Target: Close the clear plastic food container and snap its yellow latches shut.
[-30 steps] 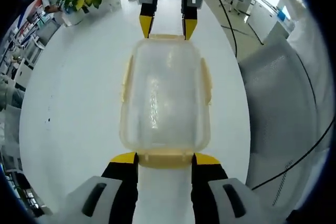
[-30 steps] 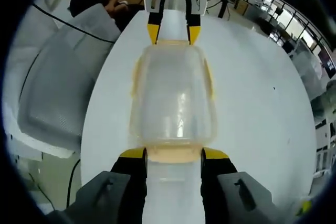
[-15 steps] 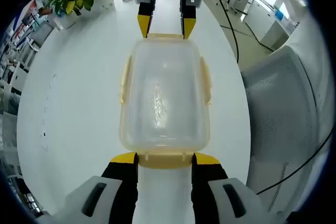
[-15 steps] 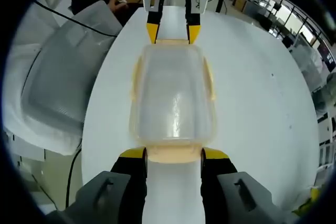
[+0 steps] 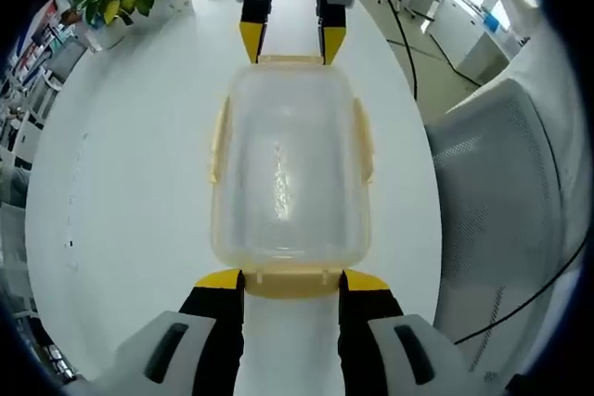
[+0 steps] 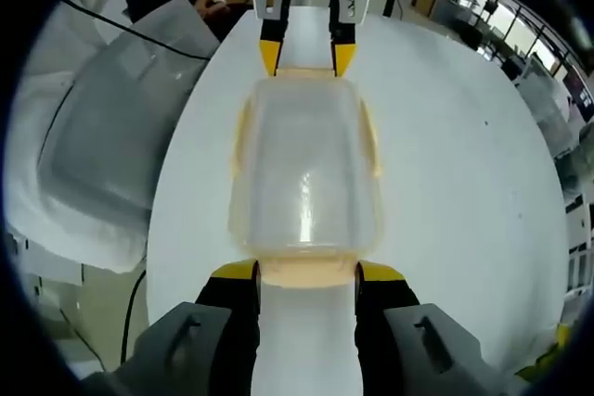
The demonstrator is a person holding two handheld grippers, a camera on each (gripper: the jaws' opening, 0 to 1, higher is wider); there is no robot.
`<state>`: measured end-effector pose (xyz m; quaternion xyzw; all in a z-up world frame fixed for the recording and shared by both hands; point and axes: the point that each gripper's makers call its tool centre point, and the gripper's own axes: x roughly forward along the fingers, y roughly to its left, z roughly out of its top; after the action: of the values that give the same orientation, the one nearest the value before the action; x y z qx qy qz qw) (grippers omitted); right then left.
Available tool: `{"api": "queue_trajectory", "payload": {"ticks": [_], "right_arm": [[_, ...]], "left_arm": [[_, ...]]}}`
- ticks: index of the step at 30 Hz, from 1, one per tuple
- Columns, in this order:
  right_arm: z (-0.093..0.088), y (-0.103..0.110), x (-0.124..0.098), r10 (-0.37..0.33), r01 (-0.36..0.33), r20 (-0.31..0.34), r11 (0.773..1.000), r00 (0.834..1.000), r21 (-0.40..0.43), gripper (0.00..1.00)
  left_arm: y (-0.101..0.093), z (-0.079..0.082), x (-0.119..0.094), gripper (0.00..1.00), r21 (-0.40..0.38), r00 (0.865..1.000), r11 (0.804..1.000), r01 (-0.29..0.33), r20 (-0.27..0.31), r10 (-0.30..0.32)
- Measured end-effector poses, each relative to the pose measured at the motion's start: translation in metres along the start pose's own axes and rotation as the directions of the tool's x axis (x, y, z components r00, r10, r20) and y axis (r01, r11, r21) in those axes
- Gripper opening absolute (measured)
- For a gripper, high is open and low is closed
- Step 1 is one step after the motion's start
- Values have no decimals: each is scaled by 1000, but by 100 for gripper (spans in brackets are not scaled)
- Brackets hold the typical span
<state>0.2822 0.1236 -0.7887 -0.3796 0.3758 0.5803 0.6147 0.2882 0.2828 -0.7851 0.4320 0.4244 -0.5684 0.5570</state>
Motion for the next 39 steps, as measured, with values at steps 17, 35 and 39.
{"api": "queue_trajectory", "payload": {"ticks": [17, 35, 39], "right_arm": [[-3, -1, 2, -4, 4, -40, 1000, 999, -19, 37], [-49, -16, -18, -77, 100, -88, 950, 993, 295, 28], [-47, -18, -23, -64, 98, -93, 895, 994, 435, 31]], "left_arm": [[2, -5, 3, 34, 33, 999, 999, -29, -28, 30], [16, -41, -22, 39, -272, 995, 958, -93, -57, 81], [4, -45, -21, 39, -406, 997, 912, -60, -69, 35]]}}
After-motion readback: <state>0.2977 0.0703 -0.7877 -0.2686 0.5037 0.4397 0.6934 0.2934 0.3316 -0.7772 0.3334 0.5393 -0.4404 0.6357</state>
